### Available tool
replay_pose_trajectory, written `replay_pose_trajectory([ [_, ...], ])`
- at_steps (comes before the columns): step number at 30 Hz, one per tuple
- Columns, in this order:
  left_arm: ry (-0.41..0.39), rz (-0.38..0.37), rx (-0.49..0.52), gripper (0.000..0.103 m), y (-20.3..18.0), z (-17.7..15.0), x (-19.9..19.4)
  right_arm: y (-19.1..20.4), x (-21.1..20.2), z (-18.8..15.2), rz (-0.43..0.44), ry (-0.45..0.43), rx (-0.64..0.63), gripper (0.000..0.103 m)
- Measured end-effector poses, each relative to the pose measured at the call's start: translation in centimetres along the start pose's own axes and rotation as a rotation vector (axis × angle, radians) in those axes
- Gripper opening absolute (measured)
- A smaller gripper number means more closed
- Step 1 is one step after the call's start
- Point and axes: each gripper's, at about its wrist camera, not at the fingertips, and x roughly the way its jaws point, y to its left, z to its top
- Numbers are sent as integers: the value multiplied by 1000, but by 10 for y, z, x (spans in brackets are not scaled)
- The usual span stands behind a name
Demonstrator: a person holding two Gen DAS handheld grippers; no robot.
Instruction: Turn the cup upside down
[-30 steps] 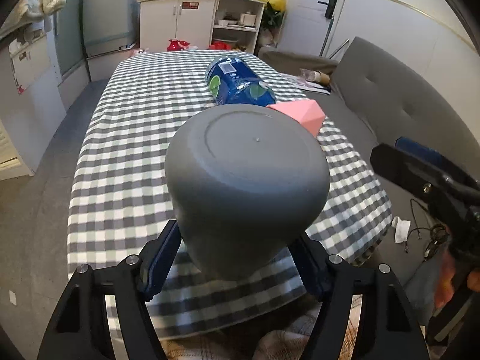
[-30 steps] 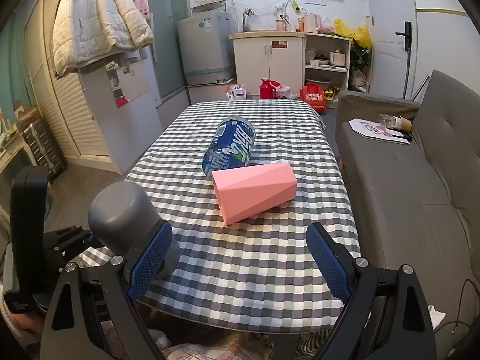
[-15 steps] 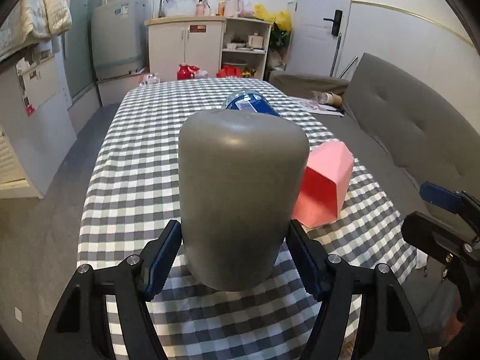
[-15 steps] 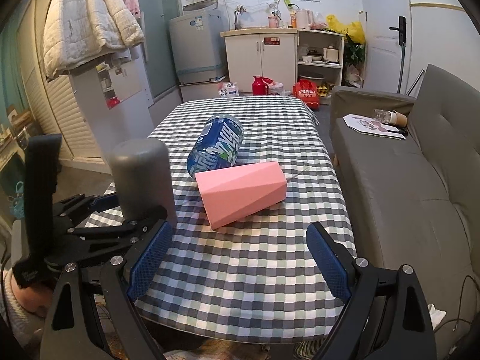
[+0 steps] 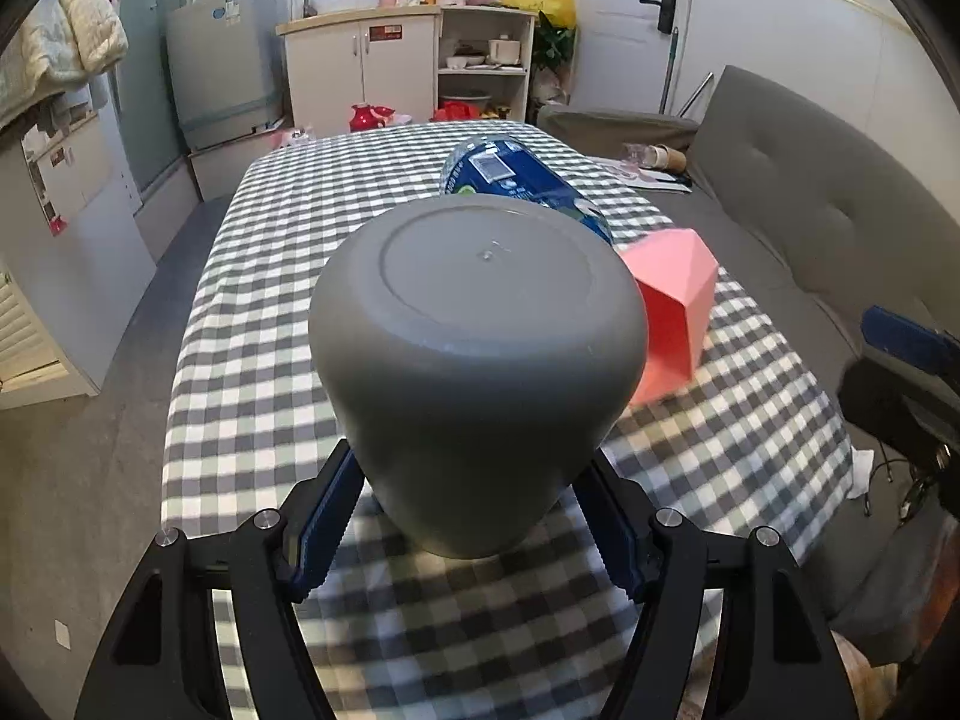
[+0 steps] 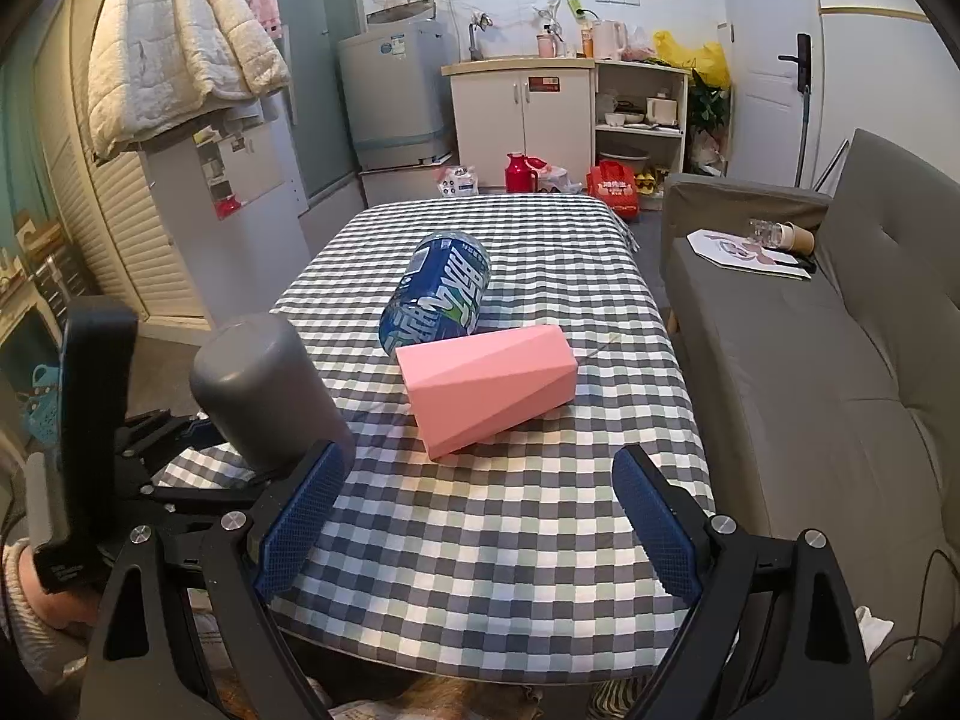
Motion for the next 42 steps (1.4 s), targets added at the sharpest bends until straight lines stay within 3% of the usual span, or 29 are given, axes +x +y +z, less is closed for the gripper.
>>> replay_pose_trajectory([
  [5,7,-19,1,74,1,-3,-3,1,-2,0,-2,3,-3,91],
  [8,16,-53,-12,85,4,-7,-8,1,-4,2,-4,1,0,91],
  [14,6,-57,-26,86,5,-19,-33,3,-12,3,-6,-3,-2,91],
  [17,-71,-15,-56,86,8,-25,-60,7,-23,0,0,-24,-3,91],
  [23,-334,154,-82,86,10,-40,-121,22,-43,-14,-14,-104,-6,94],
  [27,-419,188,-103,100,12,-55,-141,35,-54,-27,-49,-177,-21,103],
  [42,-439,191,-148,103,25,-72,-153,41,-63,-40,-91,-232,-26,103],
])
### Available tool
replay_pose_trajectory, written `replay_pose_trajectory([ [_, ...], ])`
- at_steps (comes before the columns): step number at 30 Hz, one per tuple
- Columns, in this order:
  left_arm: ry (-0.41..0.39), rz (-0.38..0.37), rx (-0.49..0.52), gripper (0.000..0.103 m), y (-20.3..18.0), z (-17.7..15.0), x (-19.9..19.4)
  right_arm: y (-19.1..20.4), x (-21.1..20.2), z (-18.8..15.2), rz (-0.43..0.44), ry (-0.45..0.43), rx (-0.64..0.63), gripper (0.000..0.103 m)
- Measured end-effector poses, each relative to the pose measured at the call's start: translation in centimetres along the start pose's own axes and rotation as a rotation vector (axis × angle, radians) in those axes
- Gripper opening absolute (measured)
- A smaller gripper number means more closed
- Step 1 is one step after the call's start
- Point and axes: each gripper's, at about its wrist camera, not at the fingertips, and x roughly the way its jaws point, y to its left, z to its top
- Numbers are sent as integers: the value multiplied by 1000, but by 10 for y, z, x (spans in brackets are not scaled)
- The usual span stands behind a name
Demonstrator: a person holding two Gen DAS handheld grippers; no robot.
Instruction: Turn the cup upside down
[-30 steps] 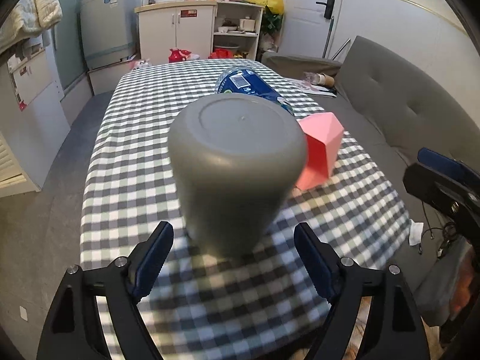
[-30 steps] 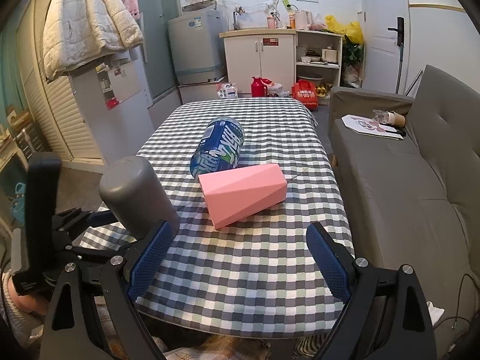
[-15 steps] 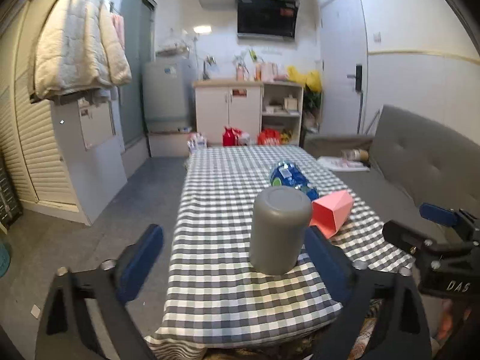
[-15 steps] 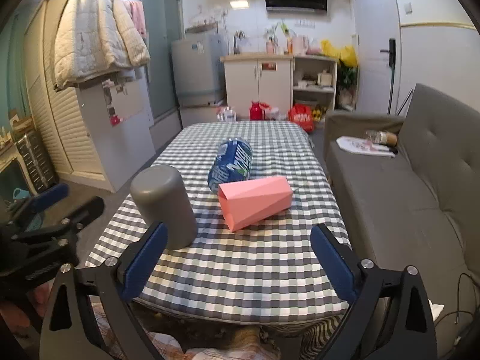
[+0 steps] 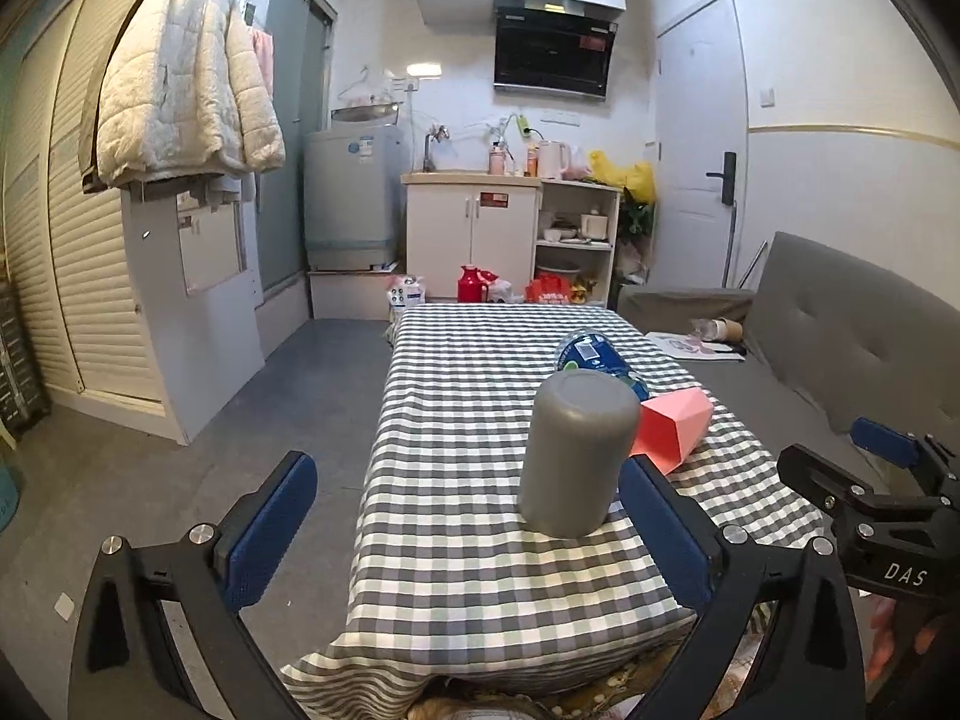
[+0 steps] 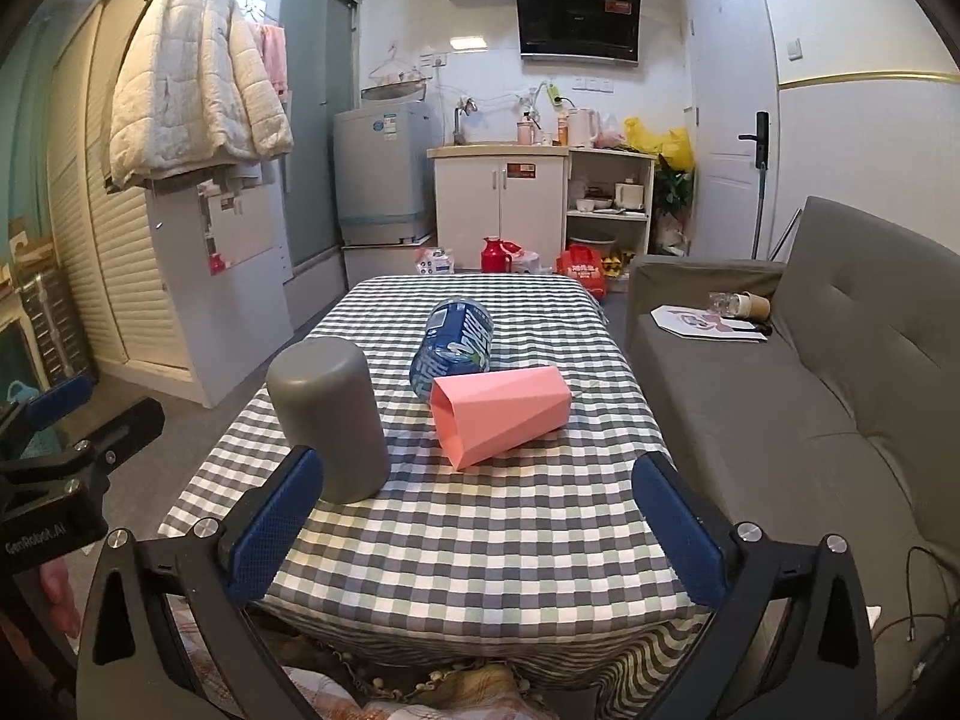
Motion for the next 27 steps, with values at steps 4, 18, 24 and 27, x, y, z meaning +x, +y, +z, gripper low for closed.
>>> replay_pose_trajectory([
  [4,3,-2,5,103,0,-1,0,1,-1,0,-3,-2,-8,103],
  [18,14,0,23,103,-6,-2,3,4,-1,2,-7,-2,-2,103],
  [24,25,10,26,103,-6,-3,6,4,-1,2,-8,-1,-3,103],
  [27,28,21,18,103,-4,-3,6,4,0,1,-9,2,-7,103],
])
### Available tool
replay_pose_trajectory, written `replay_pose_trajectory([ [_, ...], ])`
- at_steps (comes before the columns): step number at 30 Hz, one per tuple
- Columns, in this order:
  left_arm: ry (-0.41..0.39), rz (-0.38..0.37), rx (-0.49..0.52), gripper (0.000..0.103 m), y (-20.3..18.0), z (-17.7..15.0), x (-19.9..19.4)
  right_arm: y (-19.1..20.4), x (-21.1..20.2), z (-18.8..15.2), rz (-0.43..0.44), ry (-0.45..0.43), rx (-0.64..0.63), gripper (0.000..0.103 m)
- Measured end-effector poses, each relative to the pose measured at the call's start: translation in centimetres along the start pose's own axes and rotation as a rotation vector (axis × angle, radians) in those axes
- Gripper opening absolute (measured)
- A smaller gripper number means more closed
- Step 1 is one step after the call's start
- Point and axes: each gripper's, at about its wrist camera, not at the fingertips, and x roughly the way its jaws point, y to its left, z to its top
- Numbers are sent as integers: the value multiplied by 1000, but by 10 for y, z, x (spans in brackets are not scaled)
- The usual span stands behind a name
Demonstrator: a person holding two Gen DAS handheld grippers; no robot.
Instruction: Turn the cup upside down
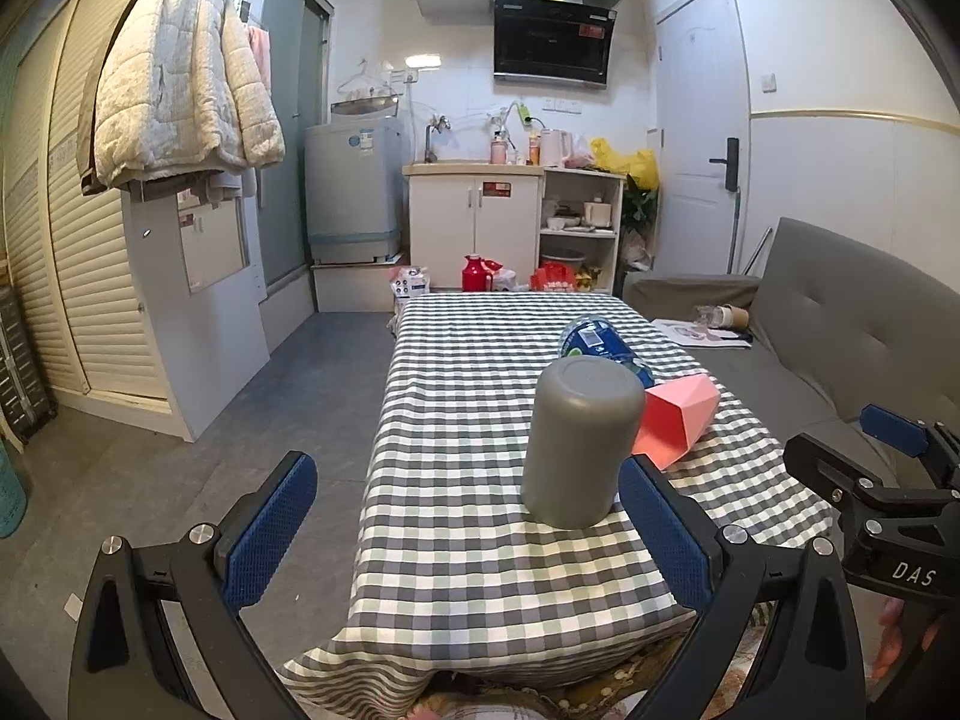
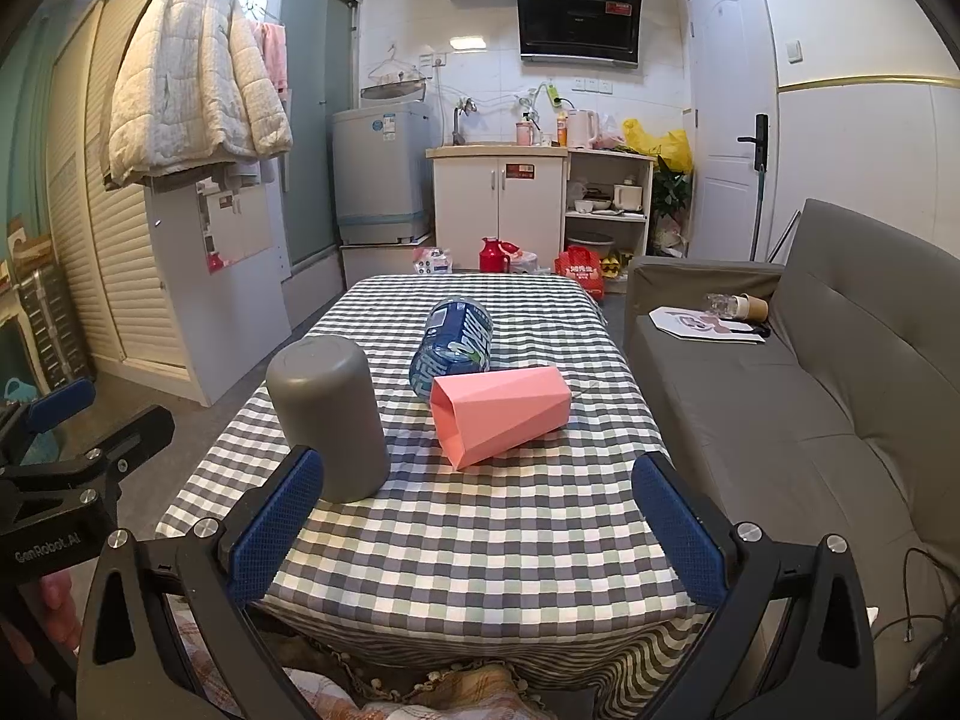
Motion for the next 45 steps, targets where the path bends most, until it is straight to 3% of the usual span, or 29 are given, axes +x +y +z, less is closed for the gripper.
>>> replay_pose_trajectory([
  [45,0,-2,1,103,0,-2,2,0,5,-3,-5,14,-9,103],
])
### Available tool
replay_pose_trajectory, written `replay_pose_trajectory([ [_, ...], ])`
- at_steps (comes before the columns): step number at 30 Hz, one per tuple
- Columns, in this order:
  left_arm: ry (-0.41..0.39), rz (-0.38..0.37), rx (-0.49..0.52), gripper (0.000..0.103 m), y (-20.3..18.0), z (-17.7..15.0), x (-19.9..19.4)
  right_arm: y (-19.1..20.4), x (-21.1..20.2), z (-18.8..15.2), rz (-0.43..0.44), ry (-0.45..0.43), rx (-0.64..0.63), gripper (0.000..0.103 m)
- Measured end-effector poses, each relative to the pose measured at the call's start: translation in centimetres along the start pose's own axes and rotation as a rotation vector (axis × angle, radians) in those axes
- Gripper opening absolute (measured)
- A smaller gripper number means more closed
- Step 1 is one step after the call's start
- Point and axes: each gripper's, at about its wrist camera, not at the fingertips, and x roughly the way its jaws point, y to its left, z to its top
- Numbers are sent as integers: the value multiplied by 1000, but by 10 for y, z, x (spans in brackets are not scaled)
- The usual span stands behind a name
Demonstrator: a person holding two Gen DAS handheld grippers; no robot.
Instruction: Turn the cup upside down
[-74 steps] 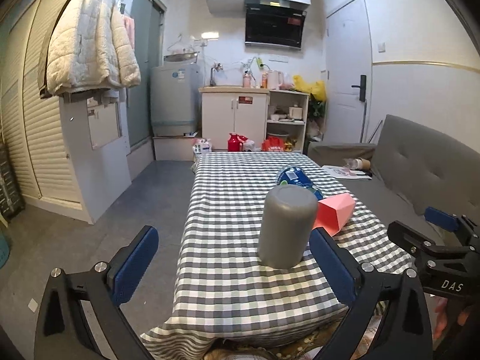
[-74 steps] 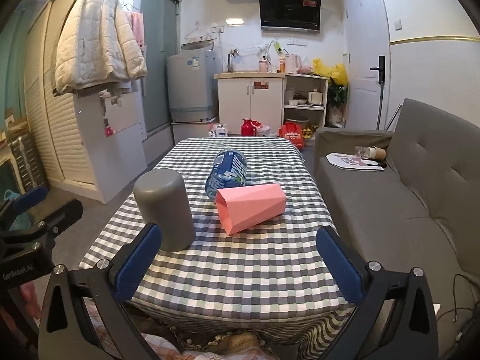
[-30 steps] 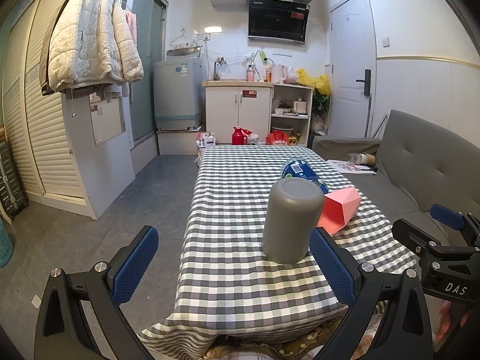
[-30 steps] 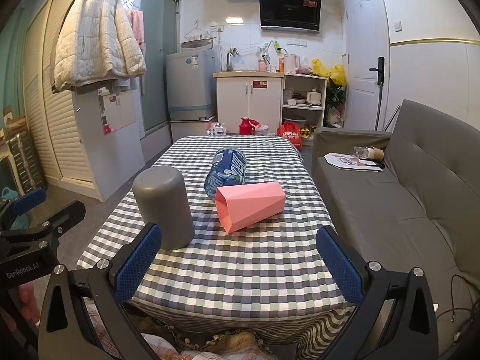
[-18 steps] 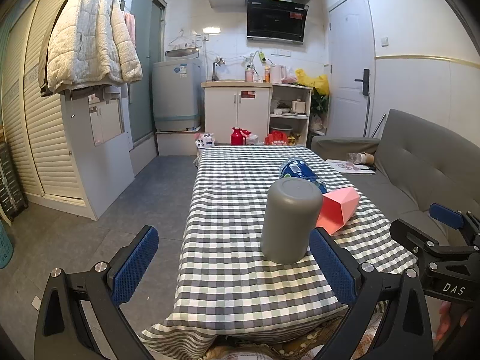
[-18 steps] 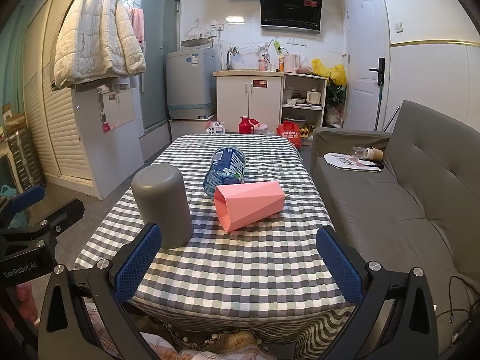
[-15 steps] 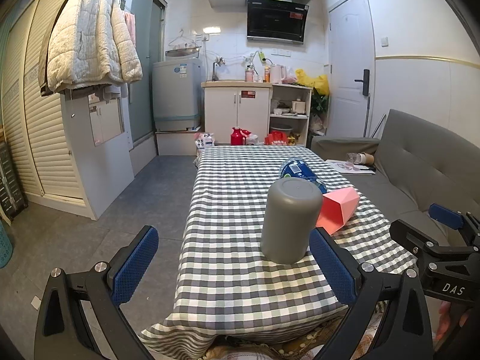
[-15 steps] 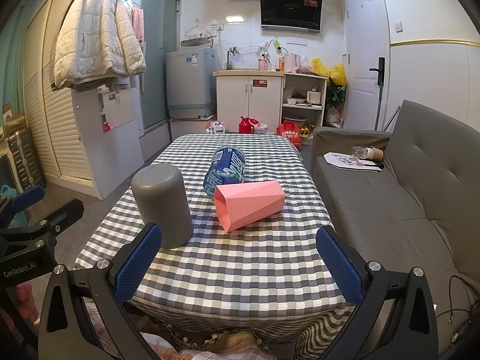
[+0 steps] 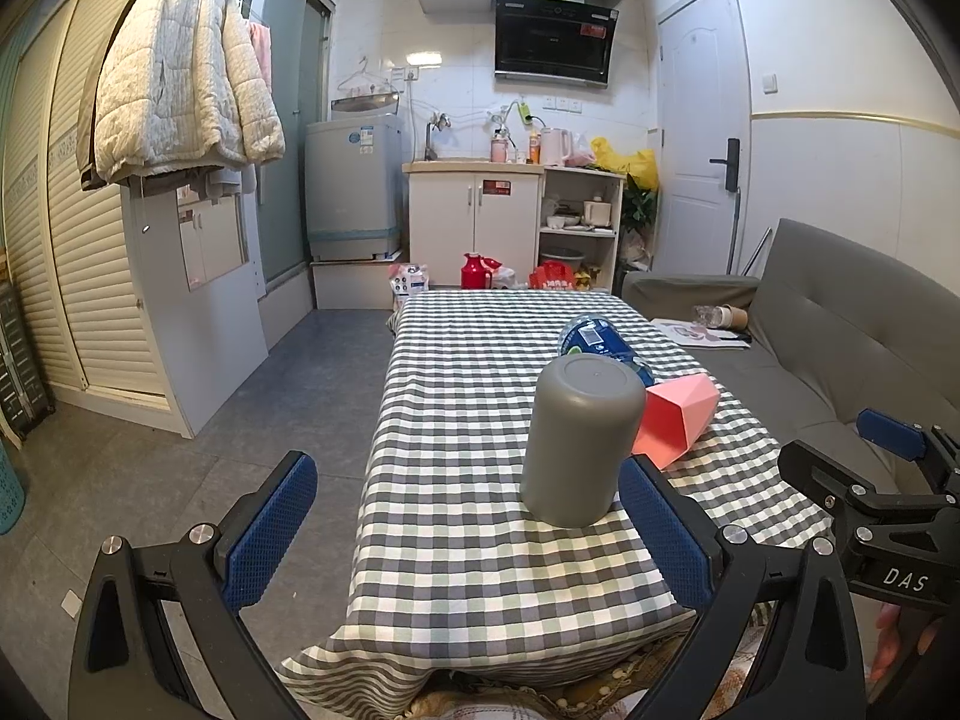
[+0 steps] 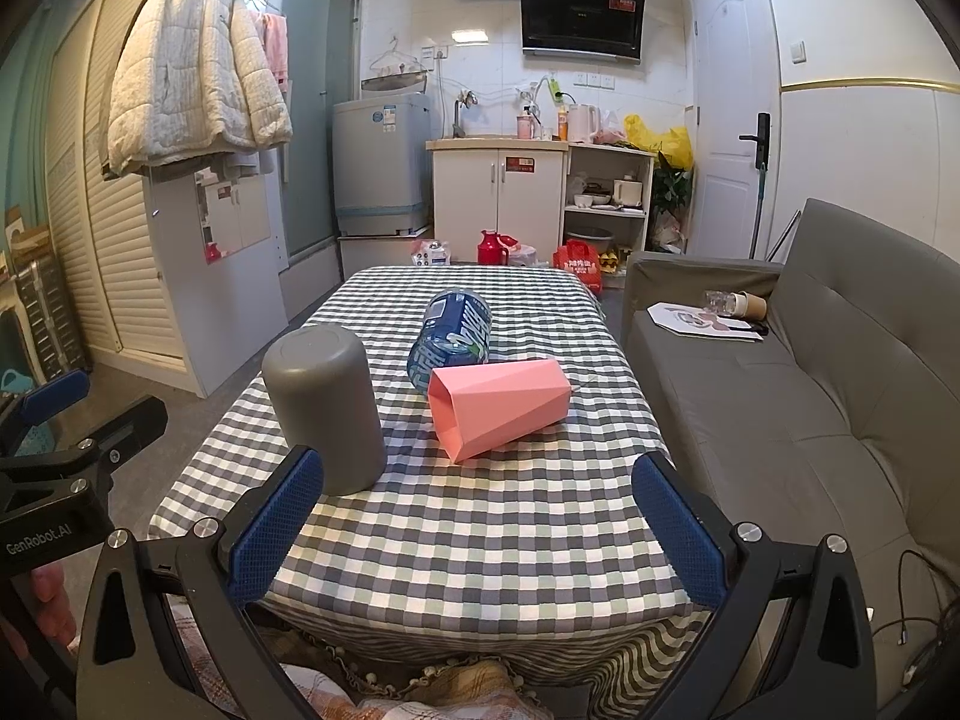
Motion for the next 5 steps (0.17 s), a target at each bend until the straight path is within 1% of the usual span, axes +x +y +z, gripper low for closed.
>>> replay_pose_trajectory([
  [5,3,-2,0,103,-1,0,1,0,1,-1,0,4,-1,103],
])
